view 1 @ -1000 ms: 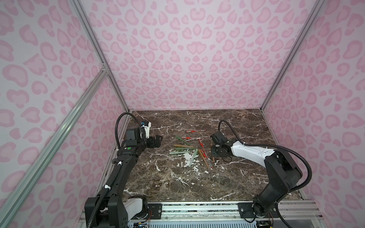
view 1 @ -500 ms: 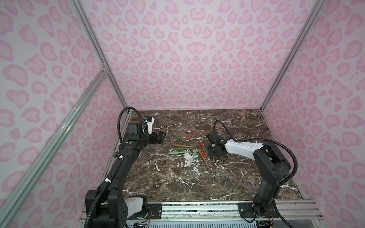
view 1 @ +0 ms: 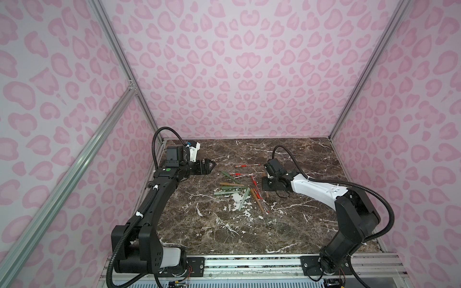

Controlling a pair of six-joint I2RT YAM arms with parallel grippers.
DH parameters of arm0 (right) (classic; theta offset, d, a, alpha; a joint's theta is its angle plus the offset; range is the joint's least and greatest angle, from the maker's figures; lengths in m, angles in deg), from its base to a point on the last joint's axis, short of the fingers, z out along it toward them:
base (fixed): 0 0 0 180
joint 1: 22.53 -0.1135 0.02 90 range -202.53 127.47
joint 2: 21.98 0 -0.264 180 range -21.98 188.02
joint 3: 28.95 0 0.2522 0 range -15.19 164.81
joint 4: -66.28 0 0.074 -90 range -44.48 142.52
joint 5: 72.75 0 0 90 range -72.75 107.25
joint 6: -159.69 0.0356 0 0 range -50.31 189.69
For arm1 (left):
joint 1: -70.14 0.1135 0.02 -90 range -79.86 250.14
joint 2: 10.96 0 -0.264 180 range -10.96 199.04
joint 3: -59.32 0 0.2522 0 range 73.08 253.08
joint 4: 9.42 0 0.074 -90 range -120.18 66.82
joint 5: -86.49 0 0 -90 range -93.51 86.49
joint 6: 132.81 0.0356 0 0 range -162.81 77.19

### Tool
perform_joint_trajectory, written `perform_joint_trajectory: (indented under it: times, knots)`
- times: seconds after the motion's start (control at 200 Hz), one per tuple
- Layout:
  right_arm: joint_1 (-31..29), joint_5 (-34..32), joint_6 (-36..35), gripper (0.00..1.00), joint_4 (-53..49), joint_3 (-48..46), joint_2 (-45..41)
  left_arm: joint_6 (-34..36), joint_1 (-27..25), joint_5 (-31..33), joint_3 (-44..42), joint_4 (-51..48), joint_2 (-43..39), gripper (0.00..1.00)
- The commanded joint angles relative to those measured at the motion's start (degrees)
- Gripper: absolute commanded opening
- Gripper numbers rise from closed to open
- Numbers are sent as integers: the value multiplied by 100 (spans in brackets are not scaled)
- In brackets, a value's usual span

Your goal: Open the pen caps

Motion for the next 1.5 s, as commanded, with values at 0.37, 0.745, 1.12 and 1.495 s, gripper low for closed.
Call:
perform_joint_trajectory:
  times: [0.37,0.745,1.12,1.495]
  knots:
    - [-968,1365,74,2,3011,490,7,-924,-389,-2196,-61,1102,117,83]
    - [-1244,1531,6,2,3086,710,283,-1074,-480,-2152,223,1052,397,54]
    - [-1307,1589,-60,3,3062,798,367,-1084,-484,-2077,172,1076,361,4]
    - [-1375,1479,-23,18,3041,789,514,-1090,-485,-2104,162,1078,304,4]
